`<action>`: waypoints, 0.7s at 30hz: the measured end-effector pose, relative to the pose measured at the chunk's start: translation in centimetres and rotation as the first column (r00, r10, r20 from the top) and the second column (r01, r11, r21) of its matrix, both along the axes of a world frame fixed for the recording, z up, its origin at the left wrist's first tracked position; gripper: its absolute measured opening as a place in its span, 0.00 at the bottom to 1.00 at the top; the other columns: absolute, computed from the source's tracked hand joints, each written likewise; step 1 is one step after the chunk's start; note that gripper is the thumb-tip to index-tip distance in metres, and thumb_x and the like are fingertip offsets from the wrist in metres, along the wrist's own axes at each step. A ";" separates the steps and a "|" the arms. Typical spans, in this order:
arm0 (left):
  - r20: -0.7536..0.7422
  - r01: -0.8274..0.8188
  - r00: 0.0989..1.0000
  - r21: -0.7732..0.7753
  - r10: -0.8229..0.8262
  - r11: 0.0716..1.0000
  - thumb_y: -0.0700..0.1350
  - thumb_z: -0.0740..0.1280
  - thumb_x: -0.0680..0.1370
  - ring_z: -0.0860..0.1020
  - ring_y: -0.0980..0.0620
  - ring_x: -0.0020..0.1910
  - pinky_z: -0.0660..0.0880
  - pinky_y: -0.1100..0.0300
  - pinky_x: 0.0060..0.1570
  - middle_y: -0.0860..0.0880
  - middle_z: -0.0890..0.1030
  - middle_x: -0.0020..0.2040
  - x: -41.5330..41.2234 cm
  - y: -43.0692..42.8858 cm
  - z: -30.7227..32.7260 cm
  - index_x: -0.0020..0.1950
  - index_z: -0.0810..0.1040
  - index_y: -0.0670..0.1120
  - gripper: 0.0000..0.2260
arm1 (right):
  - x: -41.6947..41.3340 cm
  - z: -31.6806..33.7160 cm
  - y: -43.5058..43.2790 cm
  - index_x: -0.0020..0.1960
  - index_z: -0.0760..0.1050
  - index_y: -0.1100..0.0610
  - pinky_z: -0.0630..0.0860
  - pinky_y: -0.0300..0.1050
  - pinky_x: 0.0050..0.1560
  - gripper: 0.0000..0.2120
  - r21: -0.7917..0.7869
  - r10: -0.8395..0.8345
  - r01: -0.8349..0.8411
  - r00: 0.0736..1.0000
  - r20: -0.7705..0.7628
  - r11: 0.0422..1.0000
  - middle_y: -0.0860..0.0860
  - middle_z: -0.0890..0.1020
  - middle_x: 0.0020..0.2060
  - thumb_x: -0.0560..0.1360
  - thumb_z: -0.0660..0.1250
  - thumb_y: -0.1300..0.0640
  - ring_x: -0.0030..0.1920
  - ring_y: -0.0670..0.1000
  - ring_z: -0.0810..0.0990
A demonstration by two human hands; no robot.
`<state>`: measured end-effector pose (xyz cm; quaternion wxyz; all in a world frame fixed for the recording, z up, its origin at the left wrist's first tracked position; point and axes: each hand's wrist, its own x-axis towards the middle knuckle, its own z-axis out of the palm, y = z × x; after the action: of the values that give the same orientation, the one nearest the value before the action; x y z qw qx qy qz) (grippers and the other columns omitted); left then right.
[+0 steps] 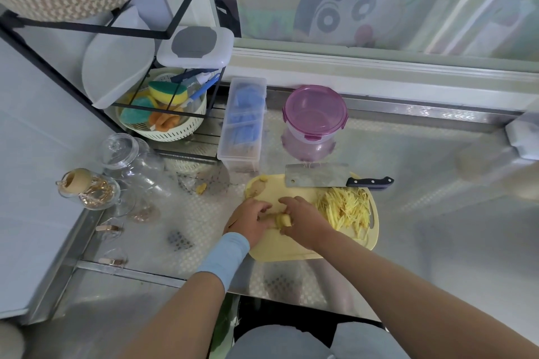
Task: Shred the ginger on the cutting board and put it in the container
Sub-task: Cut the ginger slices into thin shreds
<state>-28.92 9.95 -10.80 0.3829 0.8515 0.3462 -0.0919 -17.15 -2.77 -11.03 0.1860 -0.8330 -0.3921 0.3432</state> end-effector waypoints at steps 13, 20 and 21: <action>-0.021 0.175 0.984 0.042 -0.175 0.984 0.46 0.71 0.75 0.71 0.54 0.53 0.67 0.62 0.56 0.53 0.72 0.55 0.3 -0.8 -0.9 0.66 0.76 0.52 0.19 | 0.9 -0.1 -0.5 0.75 0.69 0.51 0.72 0.46 0.60 0.30 -0.076 0.058 -0.053 0.997 0.059 0.996 0.53 0.71 0.61 0.75 0.73 0.54 0.61 0.56 0.75; -0.066 0.130 0.990 0.037 -0.127 0.991 0.49 0.72 0.74 0.72 0.53 0.51 0.70 0.60 0.56 0.52 0.70 0.52 -0.9 0.0 -1.2 0.68 0.75 0.55 0.22 | 0.9 -0.1 -0.3 0.76 0.68 0.50 0.73 0.46 0.59 0.30 -0.103 0.119 -0.110 0.990 0.079 0.988 0.52 0.71 0.62 0.77 0.72 0.53 0.61 0.57 0.75; -0.074 0.126 0.990 0.041 -0.123 0.991 0.50 0.71 0.75 0.72 0.53 0.51 0.69 0.61 0.55 0.53 0.70 0.51 -1.2 0.0 -1.2 0.69 0.74 0.56 0.22 | 0.8 0.0 -0.2 0.77 0.67 0.50 0.73 0.47 0.59 0.30 -0.109 0.130 -0.121 0.988 0.083 0.987 0.52 0.70 0.62 0.77 0.71 0.53 0.61 0.57 0.75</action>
<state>-30.08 9.98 -11.99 0.3446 0.8761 0.3078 -0.1379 -16.35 -2.97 -11.08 0.1025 -0.8297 -0.4335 0.3365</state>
